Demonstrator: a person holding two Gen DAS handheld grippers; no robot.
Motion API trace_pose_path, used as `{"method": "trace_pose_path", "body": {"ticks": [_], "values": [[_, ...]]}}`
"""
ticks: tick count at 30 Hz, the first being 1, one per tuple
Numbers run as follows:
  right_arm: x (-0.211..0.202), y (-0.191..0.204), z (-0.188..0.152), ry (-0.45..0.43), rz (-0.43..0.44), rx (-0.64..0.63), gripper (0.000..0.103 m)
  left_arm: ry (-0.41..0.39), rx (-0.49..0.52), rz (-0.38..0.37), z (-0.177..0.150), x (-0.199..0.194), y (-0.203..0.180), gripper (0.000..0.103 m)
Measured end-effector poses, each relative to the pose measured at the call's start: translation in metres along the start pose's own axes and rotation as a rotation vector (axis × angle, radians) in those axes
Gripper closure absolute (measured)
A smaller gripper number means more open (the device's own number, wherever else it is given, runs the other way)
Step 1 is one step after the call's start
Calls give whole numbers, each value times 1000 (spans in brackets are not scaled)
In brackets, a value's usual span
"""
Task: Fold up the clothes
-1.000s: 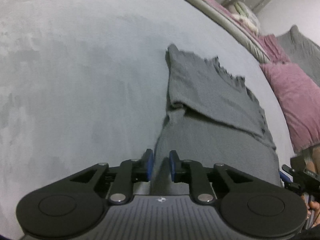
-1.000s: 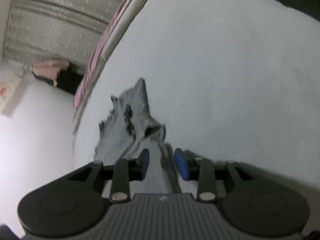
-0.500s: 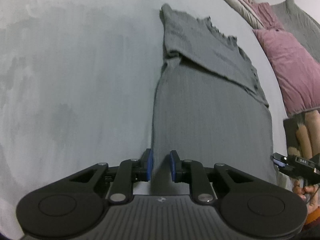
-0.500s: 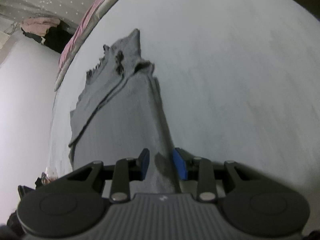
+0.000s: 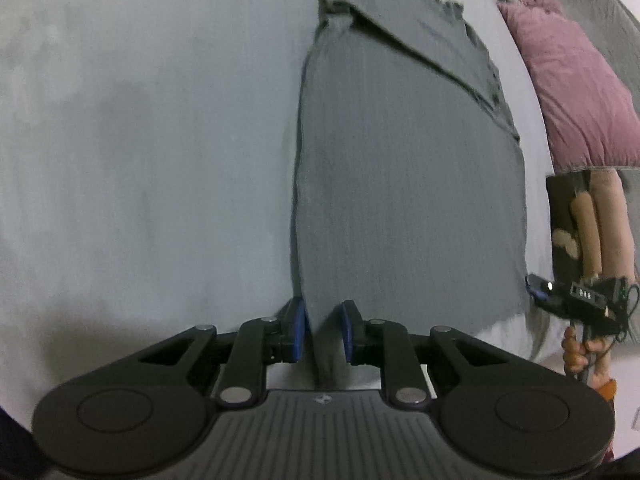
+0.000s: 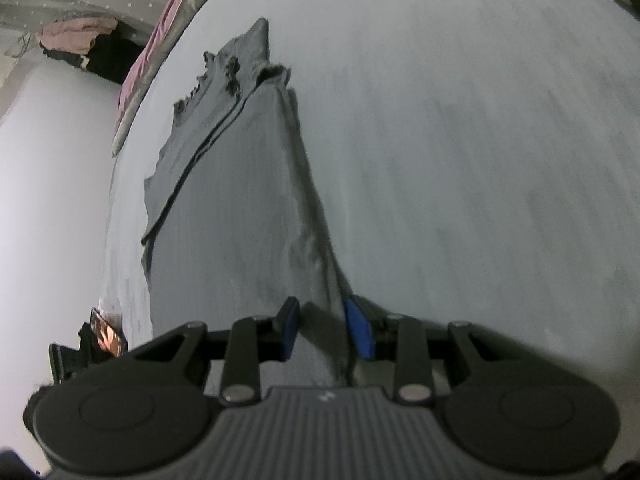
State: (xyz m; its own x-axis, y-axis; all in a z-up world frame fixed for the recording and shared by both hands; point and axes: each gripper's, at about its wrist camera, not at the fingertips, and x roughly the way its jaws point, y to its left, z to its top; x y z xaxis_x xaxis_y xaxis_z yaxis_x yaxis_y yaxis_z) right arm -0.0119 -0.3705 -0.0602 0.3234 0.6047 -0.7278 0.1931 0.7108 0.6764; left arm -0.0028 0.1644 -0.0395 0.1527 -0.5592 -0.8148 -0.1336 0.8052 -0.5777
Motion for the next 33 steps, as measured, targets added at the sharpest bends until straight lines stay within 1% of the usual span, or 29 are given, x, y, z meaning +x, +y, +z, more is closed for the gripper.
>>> {"method": "trace_pose_path", "body": {"ticks": [6, 11, 13, 17, 19, 21, 23, 26, 30, 33], "values": [[-2, -3, -9, 30, 15, 5, 75, 47, -31, -62, -9, 0, 10, 82], [-1, -7, -13, 42, 35, 21, 75, 56, -58, -105, -14, 2, 17, 82], [-1, -8, -14, 47, 44, 28, 75, 57, -69, -117, -15, 2, 18, 82], [1, -10, -17, 46, 60, 37, 76, 69, -57, -117, -13, 5, 14, 83], [0, -9, -17, 52, 61, 31, 82, 72, -54, -118, -12, 4, 14, 89], [0, -9, -18, 58, 63, 26, 88, 69, -56, -122, -12, 4, 14, 94], [-2, -8, -19, 60, 68, 22, 92, 57, -64, -141, -14, 3, 17, 95], [-7, -9, -19, 45, 113, 38, 93, 28, -78, -188, -17, 0, 19, 96], [-15, -9, -18, 22, 180, 63, 93, -27, -103, -281, -20, -8, 24, 96], [-20, -5, -16, 2, 227, 72, 94, -89, -130, -364, -20, -16, 28, 96]]}}
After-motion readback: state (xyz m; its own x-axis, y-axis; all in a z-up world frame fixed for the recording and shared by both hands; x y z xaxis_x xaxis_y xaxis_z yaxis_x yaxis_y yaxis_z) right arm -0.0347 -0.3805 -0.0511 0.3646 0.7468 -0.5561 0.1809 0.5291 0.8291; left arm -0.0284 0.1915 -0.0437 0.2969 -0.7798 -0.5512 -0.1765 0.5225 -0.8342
